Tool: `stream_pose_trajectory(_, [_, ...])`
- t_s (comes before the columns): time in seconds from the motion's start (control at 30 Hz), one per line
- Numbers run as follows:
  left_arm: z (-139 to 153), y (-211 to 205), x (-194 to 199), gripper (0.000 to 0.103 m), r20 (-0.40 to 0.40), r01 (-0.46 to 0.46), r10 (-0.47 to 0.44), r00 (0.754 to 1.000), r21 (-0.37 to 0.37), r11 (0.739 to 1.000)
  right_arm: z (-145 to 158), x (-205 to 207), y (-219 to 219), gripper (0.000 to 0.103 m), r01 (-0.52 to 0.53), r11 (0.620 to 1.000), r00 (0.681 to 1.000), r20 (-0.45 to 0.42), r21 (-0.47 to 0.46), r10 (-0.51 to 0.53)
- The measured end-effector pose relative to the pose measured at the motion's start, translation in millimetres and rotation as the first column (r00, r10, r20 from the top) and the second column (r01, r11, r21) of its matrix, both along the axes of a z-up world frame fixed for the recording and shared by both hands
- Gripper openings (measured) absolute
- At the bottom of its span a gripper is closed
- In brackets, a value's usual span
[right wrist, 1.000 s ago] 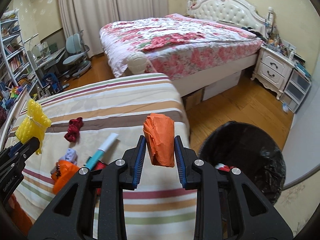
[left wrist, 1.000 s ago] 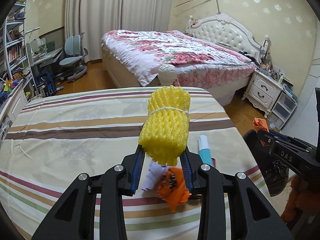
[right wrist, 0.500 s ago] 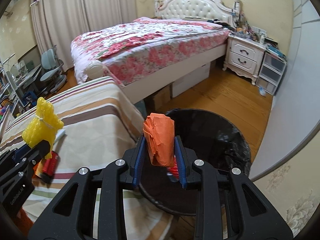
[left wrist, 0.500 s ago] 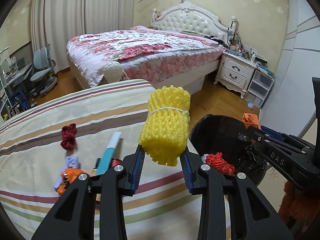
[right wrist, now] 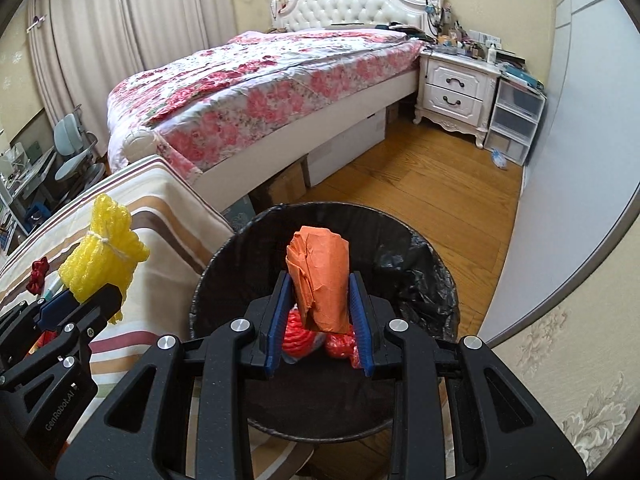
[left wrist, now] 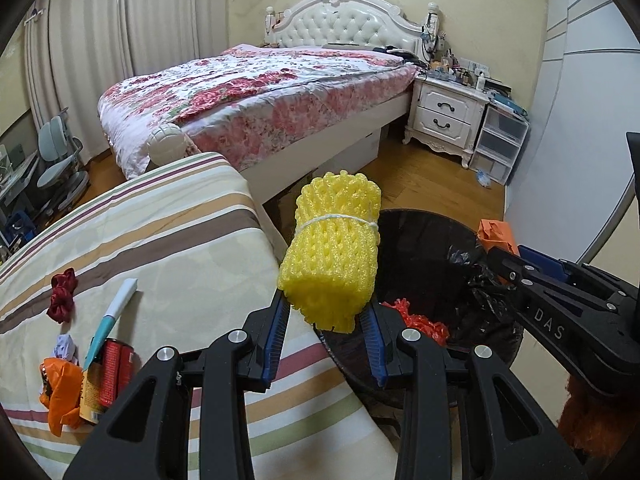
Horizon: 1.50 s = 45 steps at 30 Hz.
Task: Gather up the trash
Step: 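Carry the yellow net and orange cloth over the black bin and open both grippers, then move both tools back over the table toward the orange plastic bag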
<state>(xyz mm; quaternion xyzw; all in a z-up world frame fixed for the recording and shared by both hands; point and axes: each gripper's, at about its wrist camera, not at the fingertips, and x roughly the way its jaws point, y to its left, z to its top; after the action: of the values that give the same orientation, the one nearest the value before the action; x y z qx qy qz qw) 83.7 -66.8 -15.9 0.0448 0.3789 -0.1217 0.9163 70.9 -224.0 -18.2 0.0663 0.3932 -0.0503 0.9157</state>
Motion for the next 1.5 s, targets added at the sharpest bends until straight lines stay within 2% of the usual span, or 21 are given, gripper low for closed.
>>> stream_pose_trajectory(0.37, [-7, -20, 9, 0.036, -0.009, 0.019, -0.019, 1.000, 0.014, 1.000, -7, 5, -18, 0.029, 0.026, 1.000, 1.000, -0.007, 0.013, -0.026])
stream_pose_trajectory(0.5, [-11, -24, 12, 0.040, -0.017, 0.023, -0.022, 1.000, 0.018, 1.000, -10, 8, -21, 0.029, 0.032, 0.999, 0.999, -0.017, 0.014, -0.031])
stream_pose_trajectory(0.63, [-12, -25, 14, 0.060, -0.018, 0.012, -0.012, 1.000, 0.017, 1.000, -13, 11, -23, 0.030, 0.046, 0.999, 0.999, -0.023, 0.013, -0.046])
stream_pose_trajectory(0.67, [-12, -24, 15, 0.062, -0.018, 0.010, -0.010, 1.000, 0.013, 1.000, -14, 11, -24, 0.031, 0.051, 0.999, 0.998, -0.026, 0.015, -0.050])
stream_pose_trajectory(0.7, [-12, -23, 15, 0.063, -0.020, 0.009, -0.009, 1.000, 0.011, 1.000, -14, 11, -24, 0.034, 0.055, 0.998, 0.998, -0.026, 0.017, -0.054])
stream_pose_trajectory(0.73, [-11, -23, 15, 0.066, -0.021, 0.009, -0.008, 1.000, 0.011, 1.000, -14, 11, -24, 0.045, 0.061, 0.998, 0.998, -0.024, 0.017, -0.060])
stream_pose_trajectory(0.77, [-11, -23, 15, 0.069, -0.020, 0.008, -0.008, 1.000, 0.013, 1.000, -14, 9, -25, 0.050, 0.066, 0.998, 0.998, -0.020, 0.014, -0.066])
stream_pose_trajectory(0.8, [-10, -22, 14, 0.071, -0.017, 0.006, -0.006, 1.000, 0.013, 1.000, -14, 10, -24, 0.050, 0.067, 0.998, 0.998, -0.019, 0.012, -0.067])
stream_pose_trajectory(1.17, [5, 8, -5, 0.072, 0.001, -0.033, 0.033, 0.999, 0.008, 0.999, -4, 1, -3, 0.055, 0.034, 0.999, 0.999, -0.006, 0.000, -0.034])
stream_pose_trajectory(1.5, [18, 68, -26, 0.072, 0.008, -0.133, 0.133, 0.991, 0.005, 0.991, 3, -8, 47, 0.056, -0.065, 0.998, 0.998, -0.004, 0.006, 0.065])
